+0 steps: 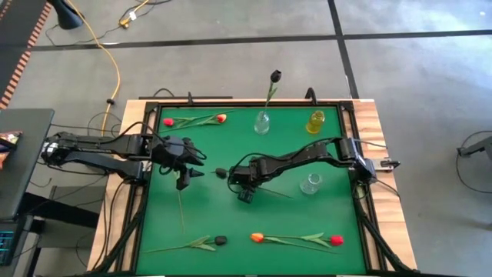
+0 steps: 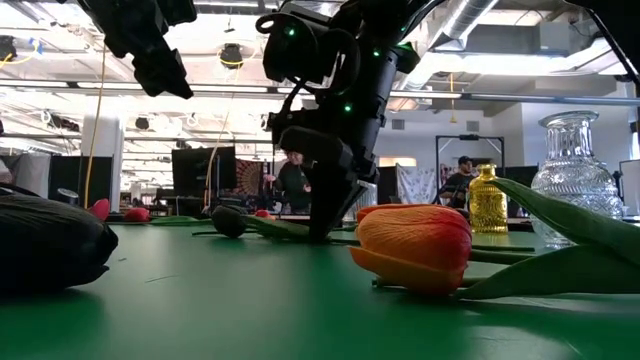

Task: Sort flowers into vase by color
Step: Put the top black flower into the top transparent vase

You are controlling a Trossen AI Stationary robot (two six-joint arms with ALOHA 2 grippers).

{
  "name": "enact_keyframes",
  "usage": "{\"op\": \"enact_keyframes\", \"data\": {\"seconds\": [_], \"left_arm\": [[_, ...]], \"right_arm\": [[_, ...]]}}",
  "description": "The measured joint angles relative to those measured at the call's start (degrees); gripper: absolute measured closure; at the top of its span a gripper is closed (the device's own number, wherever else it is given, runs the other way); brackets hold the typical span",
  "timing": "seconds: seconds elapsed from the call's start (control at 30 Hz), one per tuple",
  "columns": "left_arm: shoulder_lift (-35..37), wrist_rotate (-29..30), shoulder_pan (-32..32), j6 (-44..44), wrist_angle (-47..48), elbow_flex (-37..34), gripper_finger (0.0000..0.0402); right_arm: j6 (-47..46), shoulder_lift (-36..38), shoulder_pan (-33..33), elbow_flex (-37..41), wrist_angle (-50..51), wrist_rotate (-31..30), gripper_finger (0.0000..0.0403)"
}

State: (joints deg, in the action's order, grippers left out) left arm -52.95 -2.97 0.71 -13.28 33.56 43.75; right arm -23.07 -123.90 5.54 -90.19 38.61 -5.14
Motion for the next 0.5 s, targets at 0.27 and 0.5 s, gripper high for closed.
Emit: {"op": "enact_keyframes", "data": {"seconds": [0.27,0.5], "left_arm": [[0.0,-0.01,0.0,0.0,0.07,0.0,0.0225],[0.0,-0.01,0.0,0.55,0.07,0.0,0.0225]], "right_arm": [[-2.54,1.5,-1.95,-0.71,1.99,14.77,0.037],[-2.6,3.27,-5.75,-3.73,1.21,32.67,0.0386]]}}
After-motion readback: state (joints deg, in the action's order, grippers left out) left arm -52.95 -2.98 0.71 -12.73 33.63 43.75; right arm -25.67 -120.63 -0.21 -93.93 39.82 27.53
